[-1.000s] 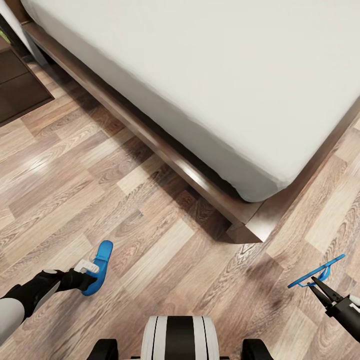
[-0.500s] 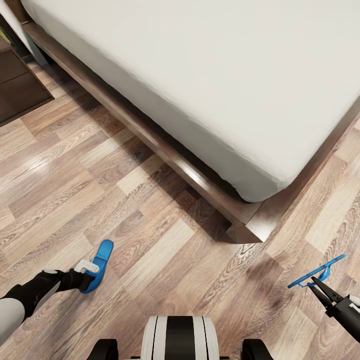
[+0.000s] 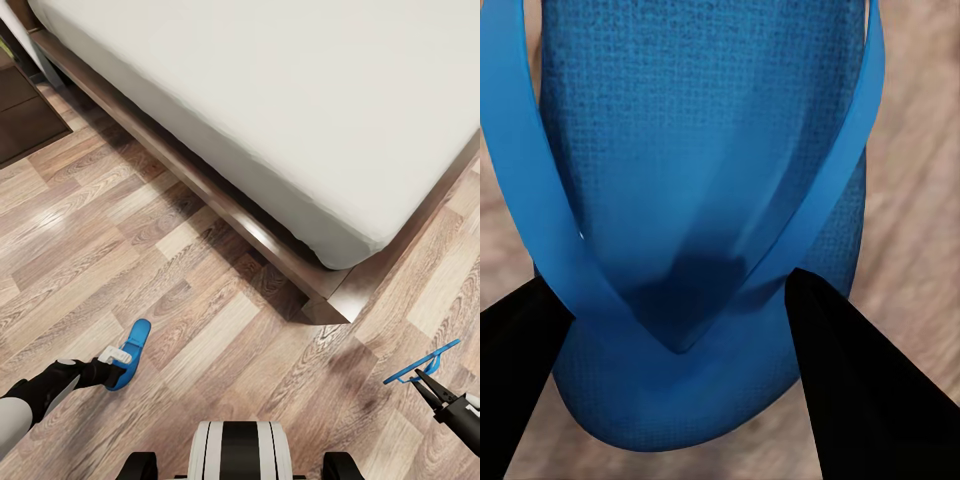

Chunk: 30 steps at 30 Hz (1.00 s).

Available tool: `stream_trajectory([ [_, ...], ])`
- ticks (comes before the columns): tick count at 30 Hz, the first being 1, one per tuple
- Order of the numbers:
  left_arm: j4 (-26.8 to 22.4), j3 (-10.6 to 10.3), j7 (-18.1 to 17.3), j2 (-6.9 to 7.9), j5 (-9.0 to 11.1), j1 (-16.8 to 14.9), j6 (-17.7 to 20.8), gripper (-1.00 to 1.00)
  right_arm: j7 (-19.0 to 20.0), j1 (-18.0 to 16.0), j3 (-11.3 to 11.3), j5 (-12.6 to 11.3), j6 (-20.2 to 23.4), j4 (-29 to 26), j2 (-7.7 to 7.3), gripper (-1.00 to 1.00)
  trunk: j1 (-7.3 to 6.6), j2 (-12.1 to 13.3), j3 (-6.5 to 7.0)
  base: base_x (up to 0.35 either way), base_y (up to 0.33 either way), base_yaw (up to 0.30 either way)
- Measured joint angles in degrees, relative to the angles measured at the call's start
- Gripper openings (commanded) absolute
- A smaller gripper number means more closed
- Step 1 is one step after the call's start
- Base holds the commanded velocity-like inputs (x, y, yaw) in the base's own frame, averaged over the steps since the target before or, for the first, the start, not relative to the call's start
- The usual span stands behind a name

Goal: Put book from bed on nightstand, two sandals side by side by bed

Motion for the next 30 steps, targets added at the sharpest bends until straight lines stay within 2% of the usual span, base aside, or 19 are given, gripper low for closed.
stream_trajectory([
  [11,0.0,0.3,-0.4,0.19,0.2,0.0,0.4,-1.0,0.0,0.0,0.0,0.0,0.0,0.0,0.03,-1.0,-0.29,0.1,2.43,0.0,0.0,0.0],
  [17,-0.1,1.6,-0.7,0.24,0.4,0.0,1.2,-1.0,0.0,0.0,0.0,0.1,0.0,0.0,0.03,-1.0,-0.44,0.2,3.76,0.0,0.0,0.0],
  [20,-0.2,3.5,-0.8,0.33,0.4,0.0,3.0,-1.0,0.0,0.0,0.1,0.1,0.0,0.0,0.04,-1.0,-0.52,0.3,4.43,0.0,0.0,0.0],
  [23,-0.4,7.4,-0.8,0.44,0.5,0.0,7.0,-1.0,-0.5,0.0,0.3,0.2,0.1,0.1,0.04,-1.0,-0.6,0.3,5.09,0.0,0.0,0.0],
  [25,-0.8,9.2,-0.9,0.47,0.6,0.0,8.8,-1.0,-1.1,0.0,0.3,0.2,0.1,0.1,0.04,-1.0,-0.65,0.3,5.54,0.0,0.0,0.0],
  [28,-2.3,13.5,-0.9,0.56,0.6,0.0,13.1,-1.0,-4.6,0.0,0.6,0.3,0.1,0.2,0.04,-1.0,-0.72,0.4,6.2,0.0,0.0,0.0],
  [30,-3.1,15.2,-0.9,0.66,0.6,0.0,14.9,-1.0,-6.8,0.0,0.6,0.3,0.2,0.2,0.04,-1.0,-0.78,0.4,6.64,0.0,0.0,0.0],
])
